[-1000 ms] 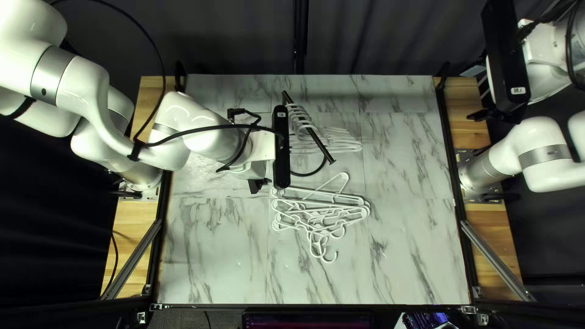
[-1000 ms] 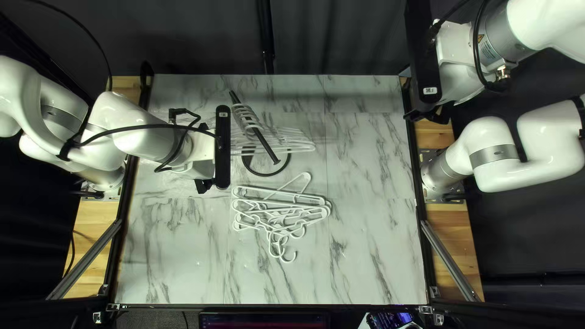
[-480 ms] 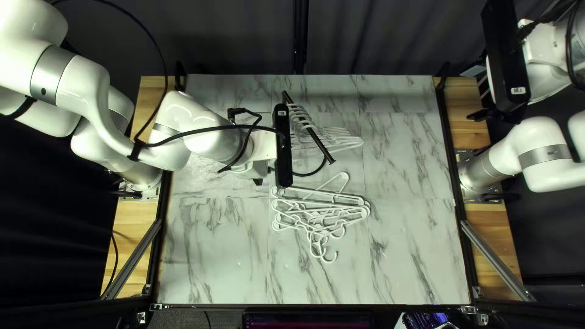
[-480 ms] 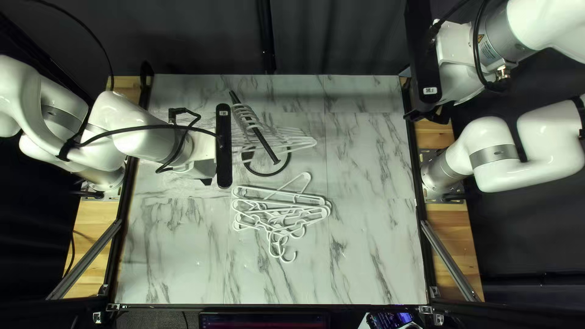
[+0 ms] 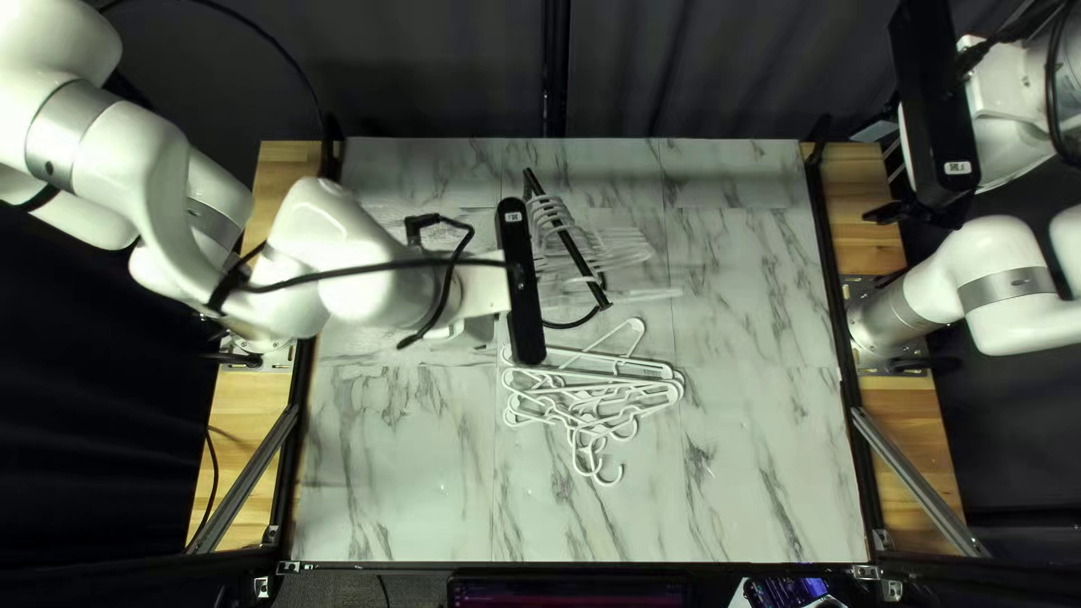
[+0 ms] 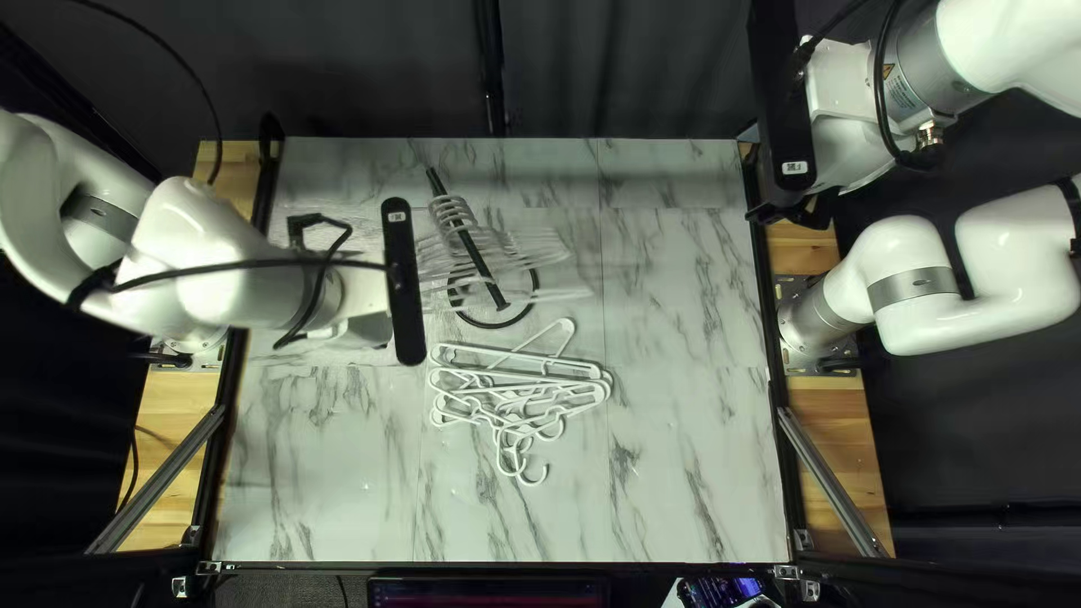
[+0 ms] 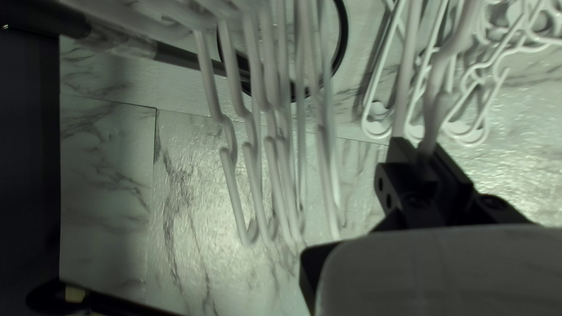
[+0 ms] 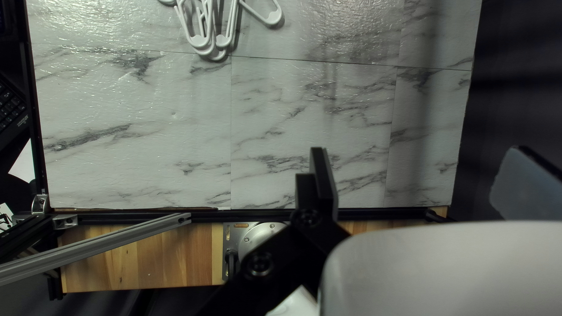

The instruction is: Remove hangers from rack and place onto table

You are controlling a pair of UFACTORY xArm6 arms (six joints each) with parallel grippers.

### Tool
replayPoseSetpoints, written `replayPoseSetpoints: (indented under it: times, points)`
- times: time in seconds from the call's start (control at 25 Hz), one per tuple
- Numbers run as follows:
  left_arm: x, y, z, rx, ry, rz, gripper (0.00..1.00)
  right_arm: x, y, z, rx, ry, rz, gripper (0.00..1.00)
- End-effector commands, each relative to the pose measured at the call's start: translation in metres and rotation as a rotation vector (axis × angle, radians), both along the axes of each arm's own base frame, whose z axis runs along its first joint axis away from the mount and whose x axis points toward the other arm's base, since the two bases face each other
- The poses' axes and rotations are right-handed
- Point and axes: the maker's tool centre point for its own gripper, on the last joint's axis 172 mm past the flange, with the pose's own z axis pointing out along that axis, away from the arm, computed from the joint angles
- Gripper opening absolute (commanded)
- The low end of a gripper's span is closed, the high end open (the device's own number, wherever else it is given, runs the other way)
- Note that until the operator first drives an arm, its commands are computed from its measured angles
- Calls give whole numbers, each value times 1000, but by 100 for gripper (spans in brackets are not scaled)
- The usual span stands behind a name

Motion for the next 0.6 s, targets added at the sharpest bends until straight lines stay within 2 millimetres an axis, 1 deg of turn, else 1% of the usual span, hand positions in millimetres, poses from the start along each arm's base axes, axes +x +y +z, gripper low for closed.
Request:
replayPoseSetpoints:
  times: [0.04, 0.24, 0.32, 0.4, 0.44, 0.48, 0.56, 0.6]
  points:
    - [9, -23, 1, 17, -11, 21, 0, 0, 0, 0, 0, 0, 0, 100]
    - [21, -61, 0, 33, -14, 16, 0, 0, 0, 0, 0, 0, 0, 100]
    - [26, -83, -7, 39, -9, 0, 0, 0, 0, 0, 0, 0, 0, 100]
    - [30, -98, -16, 53, -1, -15, 0, 0, 0, 0, 0, 0, 0, 100]
    - [31, -103, -20, 60, 2, -24, 0, 0, 0, 0, 0, 0, 0, 100]
    - [34, -108, -30, 82, 11, -48, 0, 0, 0, 0, 0, 0, 0, 100]
    - [32, -95, -43, 151, 49, -21, 0, 0, 0, 0, 0, 0, 0, 100]
    - [24, -79, -43, 195, 69, 27, 0, 0, 0, 0, 0, 0, 0, 100]
